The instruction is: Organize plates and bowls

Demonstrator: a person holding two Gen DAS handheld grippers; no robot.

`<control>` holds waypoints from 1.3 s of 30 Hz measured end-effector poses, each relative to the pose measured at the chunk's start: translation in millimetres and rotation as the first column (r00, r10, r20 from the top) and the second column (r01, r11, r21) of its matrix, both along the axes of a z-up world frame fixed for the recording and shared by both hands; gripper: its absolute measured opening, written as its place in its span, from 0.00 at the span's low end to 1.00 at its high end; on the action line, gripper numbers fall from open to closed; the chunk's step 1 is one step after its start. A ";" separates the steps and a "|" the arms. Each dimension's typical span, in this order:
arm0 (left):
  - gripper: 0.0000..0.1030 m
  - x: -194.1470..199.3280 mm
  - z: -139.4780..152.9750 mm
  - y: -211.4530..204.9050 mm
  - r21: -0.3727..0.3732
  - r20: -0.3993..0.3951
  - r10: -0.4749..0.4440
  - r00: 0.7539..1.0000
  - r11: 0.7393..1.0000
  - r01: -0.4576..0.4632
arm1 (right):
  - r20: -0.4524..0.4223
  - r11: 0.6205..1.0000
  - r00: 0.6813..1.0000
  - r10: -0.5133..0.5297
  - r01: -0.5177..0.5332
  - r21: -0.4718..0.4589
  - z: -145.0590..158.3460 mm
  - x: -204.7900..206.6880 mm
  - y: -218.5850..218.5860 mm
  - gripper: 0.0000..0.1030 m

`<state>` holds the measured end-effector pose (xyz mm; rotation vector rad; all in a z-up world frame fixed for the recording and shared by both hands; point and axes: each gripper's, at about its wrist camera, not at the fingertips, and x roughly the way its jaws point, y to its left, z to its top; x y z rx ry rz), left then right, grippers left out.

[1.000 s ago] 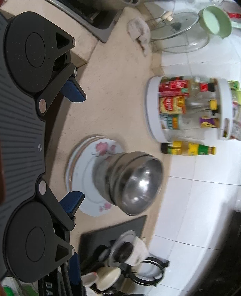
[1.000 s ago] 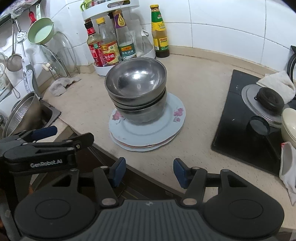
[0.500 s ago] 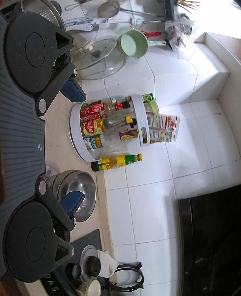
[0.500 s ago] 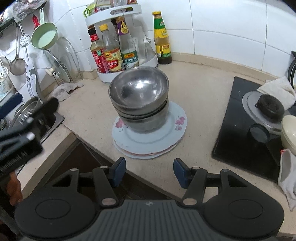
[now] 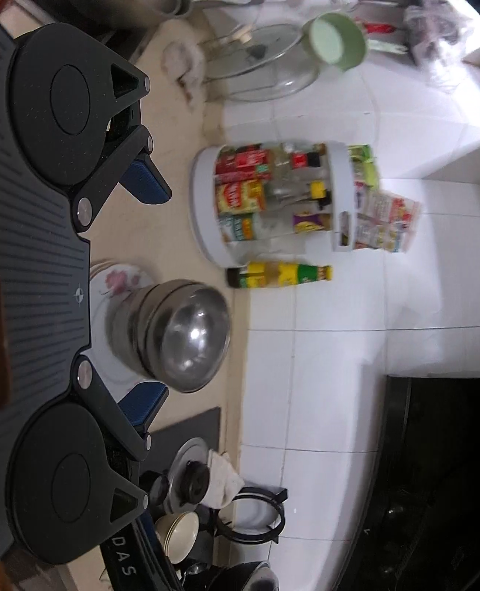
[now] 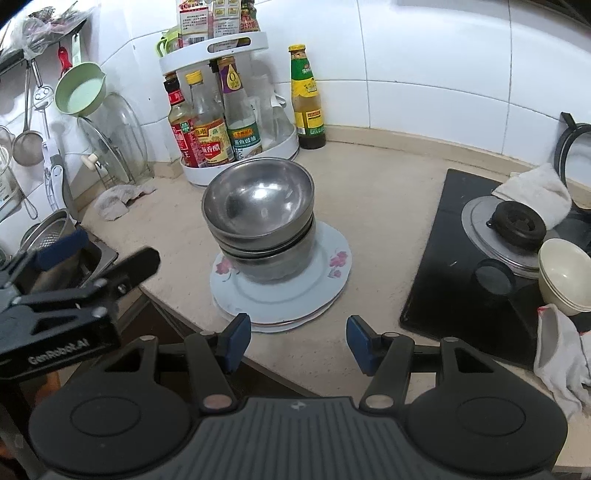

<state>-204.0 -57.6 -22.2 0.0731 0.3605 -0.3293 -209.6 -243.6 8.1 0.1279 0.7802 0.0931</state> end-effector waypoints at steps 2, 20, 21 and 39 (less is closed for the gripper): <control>1.00 0.3 -1.3 1.3 -0.009 -0.009 0.000 1.000 1.000 0.000 | 0.002 1.000 1.000 -0.003 0.003 -0.002 0.7 0.2 -0.1 0.53; 1.00 -44.1 8.4 9.4 -0.033 0.360 0.208 0.910 0.977 -0.210 | 0.041 0.999 0.999 0.005 -0.006 0.036 5.3 -2.0 -1.2 0.53; 1.00 -59.4 7.3 5.9 -0.033 0.497 0.258 0.828 0.960 -0.279 | 0.049 0.999 0.999 0.002 -0.005 0.045 5.5 -2.8 -2.2 0.53; 1.00 -135.1 0.3 -18.0 -0.137 0.944 0.253 0.212 0.883 -0.448 | 0.071 0.998 0.997 0.030 -0.034 0.057 6.6 -2.4 9.2 0.53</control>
